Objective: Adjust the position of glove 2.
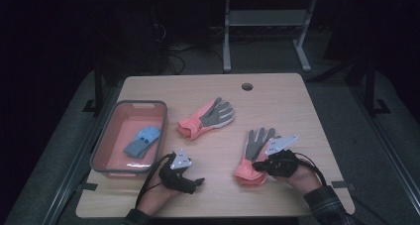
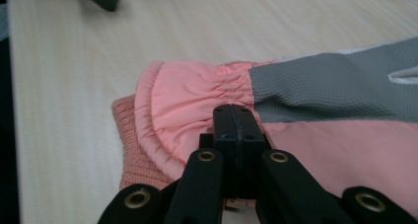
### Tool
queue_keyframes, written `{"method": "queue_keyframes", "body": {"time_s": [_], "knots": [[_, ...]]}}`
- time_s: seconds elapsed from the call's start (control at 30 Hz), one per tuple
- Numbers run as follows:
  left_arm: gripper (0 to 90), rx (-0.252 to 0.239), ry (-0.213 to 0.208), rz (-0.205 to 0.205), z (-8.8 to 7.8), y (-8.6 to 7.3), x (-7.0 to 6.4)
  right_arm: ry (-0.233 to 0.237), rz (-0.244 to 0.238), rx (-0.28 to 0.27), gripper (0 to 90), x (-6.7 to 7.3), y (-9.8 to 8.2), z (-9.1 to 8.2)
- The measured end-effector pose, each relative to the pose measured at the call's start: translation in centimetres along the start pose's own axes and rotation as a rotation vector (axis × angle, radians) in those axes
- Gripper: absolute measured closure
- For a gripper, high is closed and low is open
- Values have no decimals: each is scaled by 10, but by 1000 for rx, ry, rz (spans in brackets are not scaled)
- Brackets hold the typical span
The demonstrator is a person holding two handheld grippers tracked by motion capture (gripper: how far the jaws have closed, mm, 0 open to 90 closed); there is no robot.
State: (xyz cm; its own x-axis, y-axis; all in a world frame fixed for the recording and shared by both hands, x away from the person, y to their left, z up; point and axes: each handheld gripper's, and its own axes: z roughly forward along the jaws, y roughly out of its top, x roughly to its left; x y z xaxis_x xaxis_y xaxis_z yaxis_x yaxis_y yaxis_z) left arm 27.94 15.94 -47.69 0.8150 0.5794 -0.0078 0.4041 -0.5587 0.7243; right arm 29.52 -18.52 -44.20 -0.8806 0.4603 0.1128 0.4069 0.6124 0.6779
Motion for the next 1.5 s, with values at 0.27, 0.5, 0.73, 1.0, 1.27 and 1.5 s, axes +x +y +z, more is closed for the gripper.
{"method": "queue_keyframes", "body": {"time_s": [0.27,0.5,0.73,1.0,1.27,1.5], "knots": [[198,28,4,-40,1,10,0,3,6,-85,643,11,-2,-13],[443,12,7,-59,-1,33,3,-132,60,-145,414,4,-24,-39],[873,21,25,-77,3,66,20,-236,142,-102,288,-13,-57,-46],[897,6,94,-72,16,108,48,-271,186,-79,193,-20,-80,-41],[897,22,133,-103,45,125,89,-303,205,-75,171,-27,-86,-37],[897,53,129,-128,68,131,113,-305,206,-74,159,-29,-89,-35]]}}
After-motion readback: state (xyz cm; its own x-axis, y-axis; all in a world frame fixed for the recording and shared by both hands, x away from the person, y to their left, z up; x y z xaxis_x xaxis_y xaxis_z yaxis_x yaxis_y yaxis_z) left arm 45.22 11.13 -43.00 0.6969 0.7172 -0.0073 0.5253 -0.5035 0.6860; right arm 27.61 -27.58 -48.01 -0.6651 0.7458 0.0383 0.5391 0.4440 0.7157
